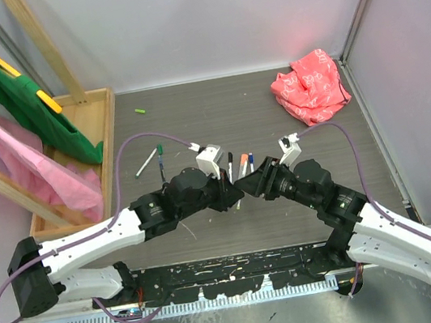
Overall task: Insert the pens into the pen caps
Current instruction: Pick up the pen from the center of the board.
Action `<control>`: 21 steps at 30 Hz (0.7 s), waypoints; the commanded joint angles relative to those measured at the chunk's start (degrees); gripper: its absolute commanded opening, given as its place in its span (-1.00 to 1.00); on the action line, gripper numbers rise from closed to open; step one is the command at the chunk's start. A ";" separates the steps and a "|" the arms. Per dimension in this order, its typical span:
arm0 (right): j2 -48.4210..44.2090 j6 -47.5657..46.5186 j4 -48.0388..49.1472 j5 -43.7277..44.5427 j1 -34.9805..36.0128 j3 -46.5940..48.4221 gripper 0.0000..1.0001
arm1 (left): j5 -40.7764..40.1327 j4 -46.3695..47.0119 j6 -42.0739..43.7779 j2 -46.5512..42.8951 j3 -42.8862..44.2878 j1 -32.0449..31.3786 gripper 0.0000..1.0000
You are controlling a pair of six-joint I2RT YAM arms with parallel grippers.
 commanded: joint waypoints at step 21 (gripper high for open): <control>0.40 -1.08 2.12 0.22 -0.16 0.90 -0.93 | -3.39 0.55 1.74 -5.11 1.45 -0.80 -0.40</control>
